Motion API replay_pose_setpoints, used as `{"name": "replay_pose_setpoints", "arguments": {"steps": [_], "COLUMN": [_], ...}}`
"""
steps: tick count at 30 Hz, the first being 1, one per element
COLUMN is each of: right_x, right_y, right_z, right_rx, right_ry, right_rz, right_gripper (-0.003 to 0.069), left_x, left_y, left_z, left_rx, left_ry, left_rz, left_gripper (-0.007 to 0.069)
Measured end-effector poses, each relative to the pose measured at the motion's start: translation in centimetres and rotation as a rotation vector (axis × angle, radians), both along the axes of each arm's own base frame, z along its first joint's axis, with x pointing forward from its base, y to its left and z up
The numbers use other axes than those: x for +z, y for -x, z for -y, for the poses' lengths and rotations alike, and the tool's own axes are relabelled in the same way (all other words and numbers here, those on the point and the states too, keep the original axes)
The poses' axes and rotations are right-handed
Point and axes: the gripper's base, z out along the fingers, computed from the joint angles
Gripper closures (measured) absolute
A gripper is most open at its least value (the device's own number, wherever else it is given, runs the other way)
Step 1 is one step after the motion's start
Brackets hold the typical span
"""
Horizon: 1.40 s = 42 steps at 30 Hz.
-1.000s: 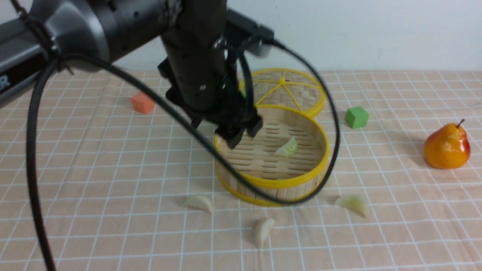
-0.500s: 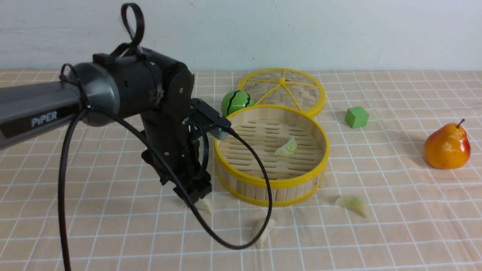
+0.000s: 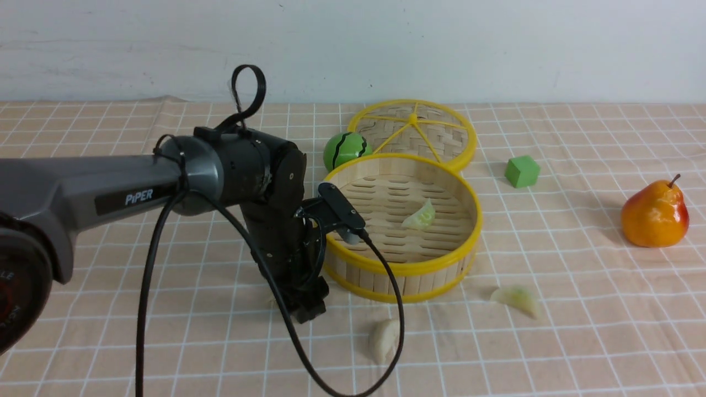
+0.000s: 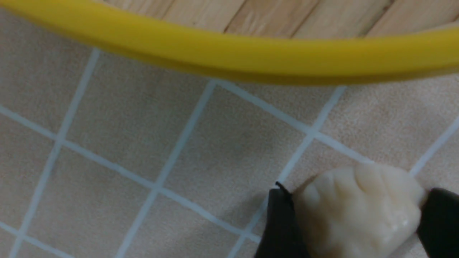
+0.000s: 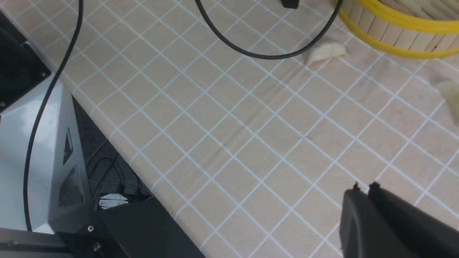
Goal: Put the dumplings into the steamer on the table with the brown tablecloth.
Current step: 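Reach for and grasp a dumpling on the table with the left gripper, then place the dumpling into the bamboo steamer basket with the left gripper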
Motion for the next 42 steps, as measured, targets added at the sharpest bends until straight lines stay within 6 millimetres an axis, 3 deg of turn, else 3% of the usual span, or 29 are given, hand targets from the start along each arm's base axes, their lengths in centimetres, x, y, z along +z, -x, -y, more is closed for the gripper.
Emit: {"name": "replay_pose_setpoints", "arguments": {"steps": [4, 11, 15, 18, 21, 23, 24, 27, 35, 40, 42], "right_x": [0.0, 0.2, 0.3, 0.3, 0.4, 0.4, 0.4, 0.4, 0.4, 0.4, 0.4], "right_y": [0.0, -0.3, -0.4, -0.4, -0.5, -0.5, -0.5, -0.5, -0.5, -0.5, -0.5], "right_z": [0.0, 0.0, 0.0, 0.0, 0.0, 0.0, 0.0, 0.0, 0.0, 0.0, 0.0], "right_rx": [-0.002, -0.017, -0.023, -0.025, -0.028, -0.028, -0.030, -0.030, -0.031, -0.030, -0.030], "right_ry": [-0.001, -0.010, -0.018, -0.020, -0.024, -0.024, -0.027, -0.026, -0.024, -0.026, -0.026], "right_rz": [0.003, 0.030, 0.043, 0.047, 0.052, 0.053, 0.057, 0.057, 0.058, 0.057, 0.056], "right_gripper": [0.0627, 0.0625, 0.0626, 0.0626, 0.0624, 0.0624, 0.0621, 0.0617, 0.0612, 0.0607, 0.0605], "left_x": [-0.1, 1.1, 4.7, 8.9, 11.7, 12.1, 12.5, 11.5, 6.5, 4.8, 4.2], "left_y": [0.2, 1.1, 2.0, 2.0, 1.0, 0.5, -0.7, -2.7, -7.8, -9.0, -9.1], "left_z": [-0.2, -0.9, -0.9, -0.2, 0.7, 1.0, 1.6, 2.7, 5.3, 5.8, 5.8], "left_rx": [0.085, 0.188, 0.290, 0.412, 0.507, 0.539, 0.590, 0.636, 0.658, 0.652, 0.652], "left_ry": [-0.003, -0.044, 0.045, 0.226, 0.380, 0.422, 0.478, 0.507, 0.502, 0.469, 0.453], "left_rz": [-0.029, -0.102, -0.073, -0.014, 0.049, 0.062, 0.085, 0.083, 0.068, 0.067, 0.061], "left_gripper": [0.0382, 0.0386, 0.0386, 0.0386, 0.0387, 0.0387, 0.0387, 0.0387, 0.0387, 0.0381, 0.0334]}}
